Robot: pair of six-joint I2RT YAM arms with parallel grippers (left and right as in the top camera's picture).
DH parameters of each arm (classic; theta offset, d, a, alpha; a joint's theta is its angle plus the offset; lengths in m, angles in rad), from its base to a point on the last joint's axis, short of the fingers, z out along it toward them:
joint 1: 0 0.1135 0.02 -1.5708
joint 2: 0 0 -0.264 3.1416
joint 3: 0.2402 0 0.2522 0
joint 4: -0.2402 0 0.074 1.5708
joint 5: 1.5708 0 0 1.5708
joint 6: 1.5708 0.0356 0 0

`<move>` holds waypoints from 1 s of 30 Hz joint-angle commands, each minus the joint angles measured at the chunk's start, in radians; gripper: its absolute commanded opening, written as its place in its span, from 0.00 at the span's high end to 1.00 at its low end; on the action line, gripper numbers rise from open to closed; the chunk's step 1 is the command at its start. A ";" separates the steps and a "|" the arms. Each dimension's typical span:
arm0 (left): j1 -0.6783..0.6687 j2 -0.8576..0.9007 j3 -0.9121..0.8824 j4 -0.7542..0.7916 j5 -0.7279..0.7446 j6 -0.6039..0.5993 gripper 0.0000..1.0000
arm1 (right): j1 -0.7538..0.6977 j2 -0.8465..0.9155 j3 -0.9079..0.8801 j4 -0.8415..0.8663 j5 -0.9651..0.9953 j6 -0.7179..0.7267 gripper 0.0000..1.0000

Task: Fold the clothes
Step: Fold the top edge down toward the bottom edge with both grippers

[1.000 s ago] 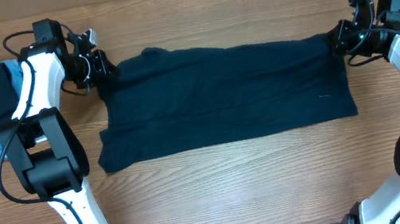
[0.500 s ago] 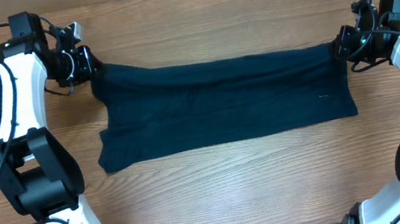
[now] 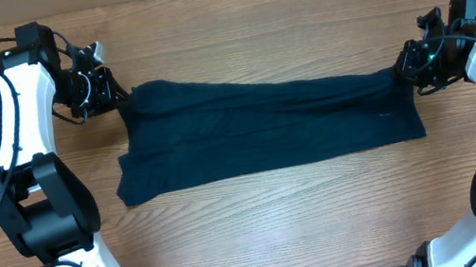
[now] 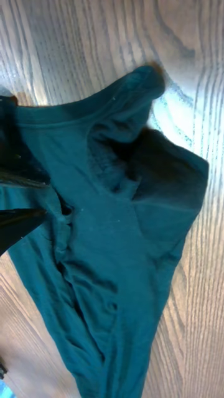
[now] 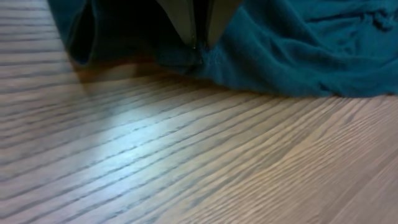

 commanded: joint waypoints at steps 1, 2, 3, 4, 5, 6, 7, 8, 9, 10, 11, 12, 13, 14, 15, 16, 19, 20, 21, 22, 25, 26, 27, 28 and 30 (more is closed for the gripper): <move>0.004 -0.014 0.014 -0.014 -0.005 0.027 0.84 | -0.006 -0.027 0.020 -0.016 0.111 0.039 0.95; 0.004 -0.014 0.014 -0.018 -0.005 0.027 0.84 | -0.006 -0.027 0.019 -0.024 0.153 0.058 0.95; 0.004 -0.014 0.014 -0.021 -0.005 0.027 0.84 | -0.006 -0.027 0.019 -0.032 0.181 0.077 0.95; 0.004 -0.014 0.014 -0.025 -0.005 0.027 0.84 | -0.006 -0.027 0.019 -0.039 0.192 0.086 0.95; 0.004 -0.014 0.014 -0.030 -0.005 0.027 0.84 | -0.006 -0.027 0.019 -0.044 0.192 0.086 0.95; 0.004 -0.014 0.014 -0.037 -0.005 0.029 0.84 | -0.006 -0.027 0.019 -0.051 0.192 0.086 0.95; 0.004 -0.014 0.014 -0.048 -0.005 0.036 0.84 | -0.006 -0.027 0.019 -0.063 0.192 0.093 0.95; 0.004 -0.014 0.014 -0.056 -0.005 0.042 0.84 | -0.006 -0.027 0.019 -0.069 0.192 0.099 0.95; 0.004 -0.014 0.014 -0.063 -0.006 0.045 0.83 | -0.006 -0.027 0.019 -0.072 0.191 0.101 0.95; 0.004 -0.014 0.014 -0.064 -0.005 0.045 0.83 | -0.006 -0.027 0.019 -0.071 0.191 0.100 0.95; 0.004 -0.014 0.014 -0.061 -0.005 0.045 0.80 | -0.006 -0.027 0.018 -0.067 0.191 0.100 0.95; 0.004 -0.014 0.014 -0.056 -0.005 0.045 0.76 | -0.006 -0.027 0.018 -0.062 0.190 0.100 0.95; 0.003 -0.014 0.014 -0.049 -0.006 0.046 0.72 | -0.006 -0.027 0.018 -0.056 0.182 0.100 0.95; 0.000 -0.013 0.012 -0.036 -0.006 0.056 0.67 | -0.006 -0.027 0.018 -0.048 0.163 0.100 0.95; -0.002 -0.012 0.011 -0.027 -0.010 0.066 0.63 | -0.006 -0.027 0.018 -0.044 0.156 0.100 0.94; -0.006 -0.010 0.008 -0.012 -0.027 0.068 0.55 | -0.006 -0.027 0.018 -0.039 0.145 0.101 0.92; -0.021 -0.010 -0.008 0.058 -0.067 0.069 0.48 | -0.006 -0.027 0.018 -0.031 0.138 0.100 0.91; -0.025 -0.010 -0.012 0.087 -0.069 0.068 0.44 | -0.006 -0.027 0.018 -0.030 0.138 0.101 0.90; -0.030 -0.010 -0.015 0.118 -0.070 0.068 0.41 | -0.006 -0.027 0.018 -0.029 0.138 0.101 0.87; -0.037 -0.010 -0.019 0.151 -0.076 0.069 0.39 | -0.006 -0.027 0.018 -0.027 0.138 0.101 0.86; -0.057 -0.009 -0.033 0.246 -0.085 0.069 0.36 | -0.006 -0.027 0.018 -0.023 0.138 0.101 0.85; -0.066 -0.006 -0.040 0.272 -0.084 0.068 0.36 | -0.006 -0.027 0.018 -0.022 0.138 0.101 0.84; -0.077 -0.002 -0.043 0.286 -0.084 0.068 0.36 | -0.006 -0.027 0.018 -0.020 0.138 0.101 0.82; -0.089 0.006 -0.043 0.297 -0.085 0.069 0.37 | -0.006 -0.027 0.018 -0.018 0.138 0.101 0.82; -0.116 0.031 -0.043 0.317 -0.090 0.072 0.37 | -0.006 -0.027 0.018 -0.013 0.138 0.100 0.82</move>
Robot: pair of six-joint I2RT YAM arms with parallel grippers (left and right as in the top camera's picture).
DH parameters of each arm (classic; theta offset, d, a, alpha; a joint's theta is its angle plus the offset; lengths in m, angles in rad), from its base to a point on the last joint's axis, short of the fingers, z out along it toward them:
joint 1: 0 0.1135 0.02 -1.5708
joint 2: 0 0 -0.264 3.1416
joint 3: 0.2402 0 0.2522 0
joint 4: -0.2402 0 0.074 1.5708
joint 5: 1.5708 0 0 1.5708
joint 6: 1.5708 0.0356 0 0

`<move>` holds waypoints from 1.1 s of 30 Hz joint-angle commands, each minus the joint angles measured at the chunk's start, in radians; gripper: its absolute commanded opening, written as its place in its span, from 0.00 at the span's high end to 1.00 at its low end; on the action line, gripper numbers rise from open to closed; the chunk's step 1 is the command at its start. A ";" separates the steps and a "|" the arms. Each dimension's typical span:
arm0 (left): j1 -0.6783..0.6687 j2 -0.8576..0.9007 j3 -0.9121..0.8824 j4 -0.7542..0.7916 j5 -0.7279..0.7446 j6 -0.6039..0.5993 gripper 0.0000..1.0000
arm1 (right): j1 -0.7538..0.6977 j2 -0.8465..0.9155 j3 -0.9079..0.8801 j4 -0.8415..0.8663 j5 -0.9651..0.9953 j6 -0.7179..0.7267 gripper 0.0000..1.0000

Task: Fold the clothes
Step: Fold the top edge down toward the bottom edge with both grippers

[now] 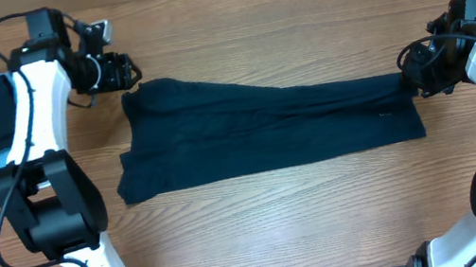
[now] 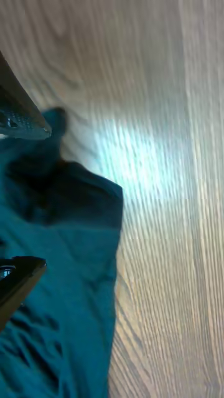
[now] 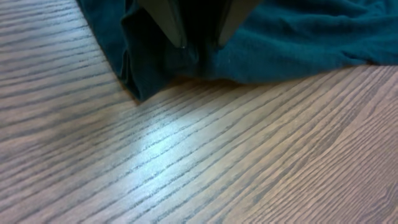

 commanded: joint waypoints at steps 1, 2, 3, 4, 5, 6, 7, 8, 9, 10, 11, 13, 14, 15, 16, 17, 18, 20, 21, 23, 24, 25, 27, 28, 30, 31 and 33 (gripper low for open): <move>-0.061 0.048 -0.018 0.030 -0.030 0.019 0.37 | -0.006 -0.027 0.018 0.013 -0.008 0.000 0.82; -0.074 0.060 -0.018 0.029 -0.057 0.018 0.39 | -0.006 -0.027 0.018 0.015 -0.008 0.000 0.82; -0.082 0.069 -0.018 0.025 -0.076 0.019 0.41 | -0.006 -0.027 0.018 0.016 -0.008 0.000 0.82; -0.094 0.077 -0.018 0.014 -0.104 0.018 0.43 | -0.006 -0.027 0.018 0.016 -0.008 0.000 0.82; -0.102 0.084 -0.018 0.008 -0.119 0.019 0.44 | -0.006 -0.027 0.018 0.015 -0.008 0.000 0.82; -0.109 0.090 -0.018 0.003 -0.148 0.018 0.48 | -0.006 -0.027 0.018 0.016 -0.008 0.000 0.82; -0.110 0.091 -0.018 0.004 -0.161 0.018 0.48 | -0.006 -0.027 0.018 0.016 -0.008 0.000 0.82; -0.110 0.091 -0.018 0.006 -0.172 0.018 0.48 | -0.006 -0.027 0.018 0.016 -0.008 0.000 0.82; -0.109 0.091 -0.018 0.010 -0.185 0.018 0.48 | -0.006 -0.027 0.018 0.016 -0.008 0.000 0.82; -0.108 0.091 -0.018 0.011 -0.189 0.018 0.48 | -0.006 -0.027 0.018 0.016 -0.008 0.000 0.82; -0.106 0.091 -0.018 0.011 -0.189 0.018 0.48 | -0.006 -0.027 0.018 0.018 -0.008 0.000 0.82; -0.104 0.091 -0.018 0.010 -0.188 0.018 0.55 | -0.006 -0.027 0.018 0.019 -0.008 0.000 0.82; -0.104 0.091 -0.018 0.010 -0.189 0.018 0.61 | -0.006 -0.027 0.018 0.019 -0.008 0.000 0.82; -0.104 0.091 -0.018 0.011 -0.189 0.018 0.69 | -0.006 -0.027 0.018 0.019 -0.008 0.000 0.82; -0.102 0.091 -0.017 0.011 -0.189 0.014 0.81 | -0.006 -0.027 0.018 0.019 -0.008 0.000 0.82; -0.101 0.091 -0.017 0.011 -0.189 0.007 0.88 | -0.006 -0.027 0.018 0.019 -0.007 0.000 0.82; -0.099 0.090 -0.016 0.010 -0.190 -0.004 0.92 | -0.006 -0.027 0.018 0.019 -0.007 0.000 0.82; -0.090 0.090 -0.008 -0.002 -0.189 -0.029 0.96 | -0.006 -0.027 0.018 0.019 -0.007 0.000 0.82; -0.087 0.090 -0.004 -0.007 -0.189 -0.037 0.96 | -0.006 -0.027 0.018 0.020 -0.007 0.000 0.82; -0.077 0.084 0.008 -0.031 -0.189 -0.046 0.96 | -0.006 -0.027 0.018 0.024 -0.005 0.000 0.82; -0.072 0.078 0.011 -0.039 -0.189 -0.047 0.96 | -0.006 -0.027 0.018 0.029 -0.002 -0.001 0.82; -0.066 0.069 0.015 -0.052 -0.189 -0.047 0.96 | -0.006 -0.027 0.018 0.034 0.001 -0.001 0.82; -0.058 0.054 0.020 -0.070 -0.189 -0.046 0.96 | -0.006 -0.027 0.018 0.043 0.008 -0.001 0.81; -0.053 0.040 0.020 -0.080 -0.189 -0.045 0.96 | -0.006 -0.027 0.018 0.045 0.014 -0.001 0.81; -0.043 0.015 0.020 -0.102 -0.189 -0.045 0.96 | -0.006 -0.027 0.018 0.047 0.024 -0.010 0.81; -0.038 0.003 0.020 -0.112 -0.189 -0.043 0.96 | -0.006 -0.027 0.018 0.045 0.023 -0.024 0.81; -0.031 -0.016 0.020 -0.137 -0.189 -0.039 0.96 | -0.006 -0.027 0.018 0.038 0.029 -0.024 0.82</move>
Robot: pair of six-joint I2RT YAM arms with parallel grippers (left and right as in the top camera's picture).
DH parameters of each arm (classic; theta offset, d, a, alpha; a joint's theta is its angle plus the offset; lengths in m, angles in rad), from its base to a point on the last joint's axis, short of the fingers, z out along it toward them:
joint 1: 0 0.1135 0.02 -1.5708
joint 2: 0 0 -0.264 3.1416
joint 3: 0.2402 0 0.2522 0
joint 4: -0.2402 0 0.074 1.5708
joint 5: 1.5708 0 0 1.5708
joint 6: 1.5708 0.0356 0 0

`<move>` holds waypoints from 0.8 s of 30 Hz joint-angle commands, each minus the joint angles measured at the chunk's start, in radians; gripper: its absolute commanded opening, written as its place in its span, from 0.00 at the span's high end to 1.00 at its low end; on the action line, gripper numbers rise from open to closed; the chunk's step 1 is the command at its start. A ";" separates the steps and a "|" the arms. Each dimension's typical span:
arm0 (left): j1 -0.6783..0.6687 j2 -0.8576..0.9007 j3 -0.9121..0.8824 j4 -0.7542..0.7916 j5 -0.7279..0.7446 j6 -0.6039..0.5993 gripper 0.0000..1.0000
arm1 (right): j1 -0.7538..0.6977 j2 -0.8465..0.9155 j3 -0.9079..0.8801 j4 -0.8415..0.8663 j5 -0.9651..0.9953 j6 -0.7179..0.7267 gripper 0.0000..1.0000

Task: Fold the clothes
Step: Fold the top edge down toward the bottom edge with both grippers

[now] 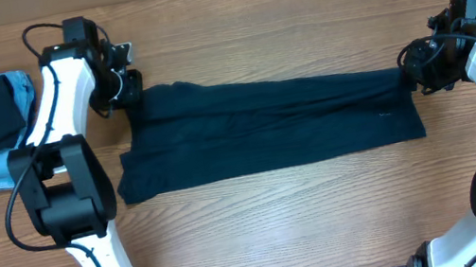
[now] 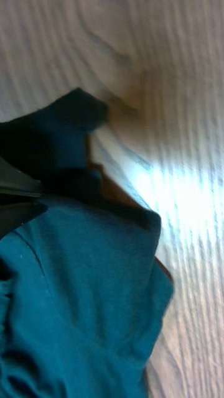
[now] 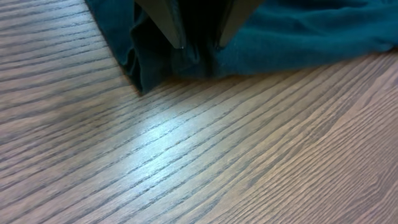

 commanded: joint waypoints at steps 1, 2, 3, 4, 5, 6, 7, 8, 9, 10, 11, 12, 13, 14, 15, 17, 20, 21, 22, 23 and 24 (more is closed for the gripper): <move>0.019 -0.100 0.031 -0.043 -0.002 0.000 0.96 | -0.006 -0.027 0.018 -0.002 0.022 -0.018 0.82; 0.020 -0.105 0.031 -0.060 -0.002 0.007 0.96 | -0.006 -0.027 0.018 -0.011 0.023 -0.018 0.83; 0.020 -0.107 0.031 -0.078 -0.002 0.014 0.96 | -0.006 -0.027 0.018 -0.019 0.025 -0.018 0.85; 0.019 -0.107 0.031 -0.095 -0.002 0.021 0.96 | -0.006 -0.027 0.018 -0.027 0.032 -0.018 0.86; 0.019 -0.107 0.031 -0.113 -0.003 0.024 0.96 | -0.006 -0.027 0.018 -0.035 0.042 -0.018 0.86; 0.019 -0.107 0.031 -0.135 -0.004 0.024 0.96 | -0.006 -0.027 0.018 -0.040 0.054 -0.018 0.86; 0.019 -0.107 0.031 -0.152 -0.003 0.024 0.96 | -0.006 -0.027 0.018 -0.045 0.070 -0.018 0.87; 0.019 -0.107 0.031 -0.167 -0.002 0.024 0.96 | -0.007 -0.027 0.018 -0.046 0.082 -0.018 0.87; 0.019 -0.107 0.031 -0.180 -0.002 0.024 0.96 | -0.007 -0.027 0.018 -0.045 0.091 -0.018 0.87; 0.019 -0.107 0.031 -0.193 -0.002 0.024 0.96 | -0.007 -0.027 0.018 -0.042 0.097 -0.018 0.87; 0.019 -0.107 0.031 -0.211 -0.002 0.024 0.96 | -0.007 -0.027 0.018 -0.037 0.100 -0.018 0.87; 0.019 -0.107 0.031 -0.229 -0.002 0.029 0.96 | -0.007 -0.027 0.018 -0.031 0.100 -0.018 0.87; 0.019 -0.107 0.031 -0.241 -0.003 0.032 0.96 | -0.007 -0.027 0.018 -0.026 0.100 -0.018 0.87; 0.019 -0.107 0.031 -0.257 -0.003 0.034 0.96 | -0.007 -0.027 0.018 -0.022 0.100 -0.018 0.87; 0.019 -0.107 0.031 -0.273 -0.002 0.035 0.96 | -0.007 -0.027 0.018 -0.019 0.100 -0.018 0.87; 0.019 -0.107 0.031 -0.301 -0.002 0.043 0.96 | -0.007 -0.027 0.018 -0.020 0.100 -0.018 0.87; 0.019 -0.107 0.031 -0.327 -0.002 0.043 0.96 | -0.007 -0.027 0.018 -0.027 0.100 -0.018 0.85; 0.019 -0.107 0.031 -0.332 -0.003 0.043 0.96 | -0.007 -0.027 0.018 -0.032 0.100 -0.018 0.82; 0.019 -0.107 0.031 -0.338 -0.002 0.043 0.96 | -0.007 -0.027 0.018 -0.037 0.100 -0.018 0.81; 0.019 -0.107 0.031 -0.345 -0.002 0.042 0.96 | -0.007 -0.027 0.018 -0.047 0.106 -0.018 0.81; 0.020 -0.107 0.031 -0.354 -0.003 0.042 0.96 | -0.007 -0.027 0.018 -0.055 0.120 -0.017 0.81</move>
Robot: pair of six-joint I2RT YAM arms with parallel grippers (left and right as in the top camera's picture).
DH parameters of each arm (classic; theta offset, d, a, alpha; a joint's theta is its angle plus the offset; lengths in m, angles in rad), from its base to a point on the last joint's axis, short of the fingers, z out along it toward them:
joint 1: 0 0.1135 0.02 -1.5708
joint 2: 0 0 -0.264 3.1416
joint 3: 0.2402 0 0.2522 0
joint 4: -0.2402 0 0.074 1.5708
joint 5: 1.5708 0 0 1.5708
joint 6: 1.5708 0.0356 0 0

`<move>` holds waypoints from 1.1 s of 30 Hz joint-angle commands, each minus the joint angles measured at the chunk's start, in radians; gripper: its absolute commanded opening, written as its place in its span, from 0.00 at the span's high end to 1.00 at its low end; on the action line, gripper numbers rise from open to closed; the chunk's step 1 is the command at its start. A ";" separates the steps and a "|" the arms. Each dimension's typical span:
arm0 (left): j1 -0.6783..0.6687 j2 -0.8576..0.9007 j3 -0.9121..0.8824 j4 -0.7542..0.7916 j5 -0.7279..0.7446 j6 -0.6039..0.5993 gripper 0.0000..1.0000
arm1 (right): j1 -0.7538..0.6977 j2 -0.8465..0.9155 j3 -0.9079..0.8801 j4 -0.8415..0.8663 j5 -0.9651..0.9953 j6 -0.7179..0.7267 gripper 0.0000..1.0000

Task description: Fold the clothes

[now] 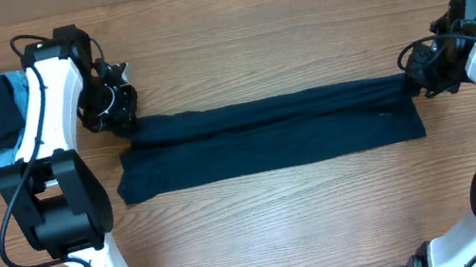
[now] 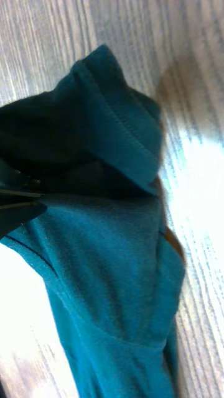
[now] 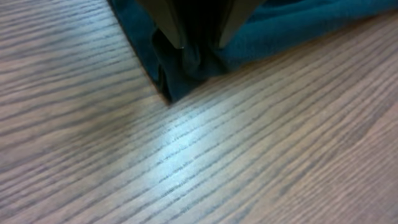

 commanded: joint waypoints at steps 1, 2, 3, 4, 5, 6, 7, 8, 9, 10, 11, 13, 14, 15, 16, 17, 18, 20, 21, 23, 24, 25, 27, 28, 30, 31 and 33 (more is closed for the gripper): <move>0.006 -0.026 0.022 -0.027 -0.004 0.030 0.96 | -0.007 -0.027 0.018 -0.021 0.055 -0.001 0.81; 0.006 -0.025 0.022 -0.034 -0.005 0.030 0.95 | -0.007 -0.027 0.018 -0.026 0.072 0.003 0.81; 0.005 -0.025 0.022 -0.047 -0.004 0.030 0.95 | -0.007 -0.027 0.018 -0.030 0.082 0.003 0.81; 0.005 -0.025 0.022 -0.058 -0.005 0.030 0.95 | -0.007 -0.027 0.018 -0.031 0.091 0.006 0.81; 0.005 -0.025 0.022 -0.068 -0.005 0.030 0.95 | -0.007 -0.027 0.018 -0.031 0.093 0.006 0.81; 0.006 -0.025 0.022 -0.079 -0.005 0.030 0.95 | -0.007 -0.027 0.018 -0.031 0.093 0.007 0.81; 0.006 -0.025 0.022 -0.090 -0.005 0.030 0.95 | -0.007 -0.027 0.018 -0.033 0.095 0.017 0.78; 0.006 -0.025 0.022 -0.097 -0.005 0.030 0.95 | -0.007 -0.027 0.018 -0.035 0.098 0.026 0.74; 0.006 -0.025 0.022 -0.110 -0.005 0.030 0.94 | -0.007 -0.027 0.018 -0.036 0.104 0.032 0.59; 0.005 -0.025 0.022 -0.123 -0.005 0.030 0.94 | -0.007 -0.027 0.018 -0.035 0.109 0.032 0.56; 0.006 -0.025 0.021 -0.130 -0.005 0.030 0.94 | -0.007 -0.027 0.018 -0.034 0.117 0.032 0.56; 0.006 -0.025 0.021 -0.138 -0.005 0.030 0.94 | -0.007 -0.027 0.018 -0.029 0.135 0.056 0.44; 0.006 -0.025 0.021 -0.138 -0.005 0.030 0.93 | -0.007 -0.027 0.018 -0.019 0.135 0.059 0.39; 0.006 -0.025 0.021 -0.138 -0.006 0.030 0.93 | -0.006 -0.027 0.018 -0.008 0.132 0.058 0.40; 0.006 -0.025 0.021 -0.138 -0.005 0.030 0.92 | -0.006 -0.027 0.018 0.008 0.117 0.058 0.40; 0.006 -0.025 0.021 -0.138 -0.005 0.030 0.91 | -0.006 -0.027 0.018 0.019 0.098 0.057 0.44; 0.006 -0.025 0.021 -0.139 -0.005 0.030 0.91 | -0.007 -0.027 0.018 0.029 0.070 0.057 0.49; 0.006 -0.025 0.021 -0.142 -0.005 0.030 0.90 | -0.006 -0.024 0.014 0.051 0.021 0.054 0.56; 0.006 -0.025 0.021 -0.142 -0.005 0.030 0.90 | -0.006 -0.022 0.010 0.065 0.005 0.054 0.55; 0.006 -0.025 0.021 -0.144 -0.005 0.030 0.90 | -0.005 -0.009 0.008 0.072 -0.042 0.054 0.66; 0.006 -0.025 0.021 -0.144 -0.005 0.030 0.89 | -0.004 -0.002 0.008 0.070 -0.061 0.054 0.70; 0.006 -0.025 0.021 -0.145 -0.006 0.030 0.89 | 0.000 0.014 0.007 0.063 -0.079 0.054 0.72; 0.005 -0.025 0.021 -0.145 -0.006 0.030 0.88 | 0.006 0.035 0.007 0.048 -0.096 0.054 0.76; 0.006 -0.025 0.021 -0.145 -0.006 0.030 0.88 | 0.011 0.046 0.007 0.041 -0.101 0.054 0.77; 0.006 -0.025 0.021 -0.145 -0.005 0.030 0.88 | 0.021 0.064 0.003 0.037 -0.104 0.054 0.77; 0.006 -0.025 0.021 -0.145 -0.005 0.030 0.87 | 0.024 0.074 0.002 0.039 -0.104 0.053 0.77; 0.006 -0.025 0.021 -0.145 -0.005 0.030 0.87 | 0.031 0.092 0.002 0.046 -0.107 0.054 0.77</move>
